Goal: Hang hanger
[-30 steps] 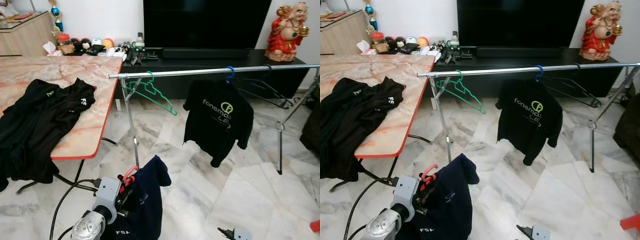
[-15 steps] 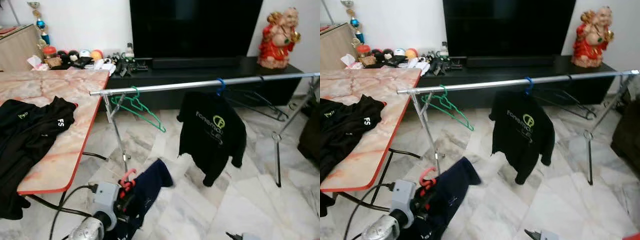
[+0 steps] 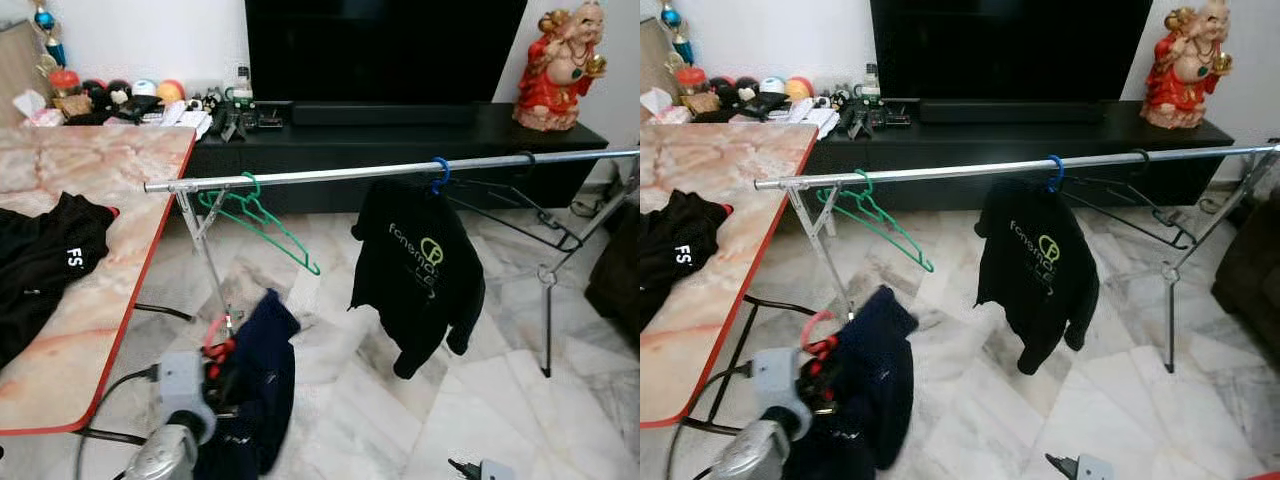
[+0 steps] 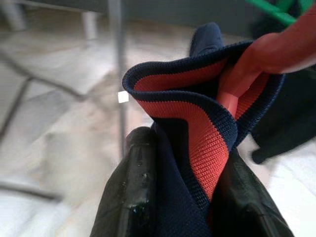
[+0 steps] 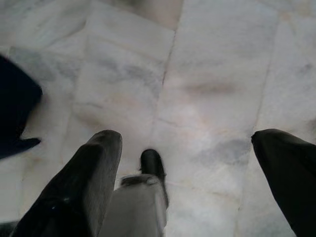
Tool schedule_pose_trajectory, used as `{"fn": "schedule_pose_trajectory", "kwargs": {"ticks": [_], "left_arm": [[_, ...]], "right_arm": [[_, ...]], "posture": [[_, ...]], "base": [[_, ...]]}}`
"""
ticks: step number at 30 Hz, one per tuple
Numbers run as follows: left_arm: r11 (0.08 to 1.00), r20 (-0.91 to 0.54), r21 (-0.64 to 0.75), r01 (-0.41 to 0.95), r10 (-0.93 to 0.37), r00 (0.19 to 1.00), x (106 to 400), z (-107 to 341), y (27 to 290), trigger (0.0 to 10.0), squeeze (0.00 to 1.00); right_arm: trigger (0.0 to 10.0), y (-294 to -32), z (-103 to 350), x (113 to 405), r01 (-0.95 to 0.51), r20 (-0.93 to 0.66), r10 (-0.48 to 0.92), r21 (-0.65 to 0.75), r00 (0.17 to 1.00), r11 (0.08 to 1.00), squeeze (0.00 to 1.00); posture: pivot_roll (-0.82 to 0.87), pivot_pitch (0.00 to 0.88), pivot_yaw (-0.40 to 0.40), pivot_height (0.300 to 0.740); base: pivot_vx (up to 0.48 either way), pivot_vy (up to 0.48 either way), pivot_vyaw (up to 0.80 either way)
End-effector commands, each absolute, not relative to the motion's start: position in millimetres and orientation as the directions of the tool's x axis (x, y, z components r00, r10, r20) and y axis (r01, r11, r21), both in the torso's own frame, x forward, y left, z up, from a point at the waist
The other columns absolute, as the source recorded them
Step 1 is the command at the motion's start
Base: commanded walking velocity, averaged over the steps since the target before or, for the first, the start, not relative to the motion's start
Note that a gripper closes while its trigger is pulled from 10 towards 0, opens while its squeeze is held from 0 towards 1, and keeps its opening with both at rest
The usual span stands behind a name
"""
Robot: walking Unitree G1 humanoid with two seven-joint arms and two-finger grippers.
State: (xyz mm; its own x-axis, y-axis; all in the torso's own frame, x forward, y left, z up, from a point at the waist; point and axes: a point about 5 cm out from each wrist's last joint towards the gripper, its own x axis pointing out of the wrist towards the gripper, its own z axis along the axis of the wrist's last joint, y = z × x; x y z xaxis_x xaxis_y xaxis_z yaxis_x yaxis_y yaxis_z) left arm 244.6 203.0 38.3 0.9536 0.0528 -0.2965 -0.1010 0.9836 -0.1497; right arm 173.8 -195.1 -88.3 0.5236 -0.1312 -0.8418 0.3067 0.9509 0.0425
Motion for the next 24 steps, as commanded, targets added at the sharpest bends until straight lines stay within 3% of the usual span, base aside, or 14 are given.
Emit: {"fn": "schedule_pose_trajectory", "kwargs": {"ticks": [1, 10, 15, 24], "left_arm": [[0.980, -0.268, -0.164, -0.110, 0.063, 0.961, 246, 45, 204, 10.0, 0.00], [0.985, -0.272, -0.099, -0.144, 0.112, 0.956, 234, 47, 220, 10.0, 0.00], [0.983, -0.272, -0.098, -0.157, 0.125, 0.954, 234, 49, 220, 10.0, 0.00], [0.982, -0.281, -0.091, -0.167, 0.136, 0.950, 232, 49, 221, 10.0, 0.00]], "right_arm": [[10.0, -196, -90, 171, 0.292, -0.848, -0.130, 0.030, 0.513, 0.956, 0.00], [10.0, -193, -90, 171, 0.297, -0.847, -0.125, 0.040, 0.517, 0.954, 0.00], [10.0, -191, -90, 171, 0.263, -0.848, -0.114, 0.031, 0.518, 0.964, 0.00], [10.0, -191, -90, 170, 0.313, -0.837, -0.127, 0.055, 0.532, 0.948, 0.00]], "posture": [[0.06, 0.063, -0.029, 0.740], [0.06, 0.086, -0.014, 0.740], [0.06, 0.090, -0.005, 0.740], [0.07, 0.099, 0.001, 0.740]], "base": [[0.000, 0.000, 0.00], [0.000, 0.000, 0.00], [0.200, -0.357, 0.00], [0.261, -0.399, 0.57]]}}
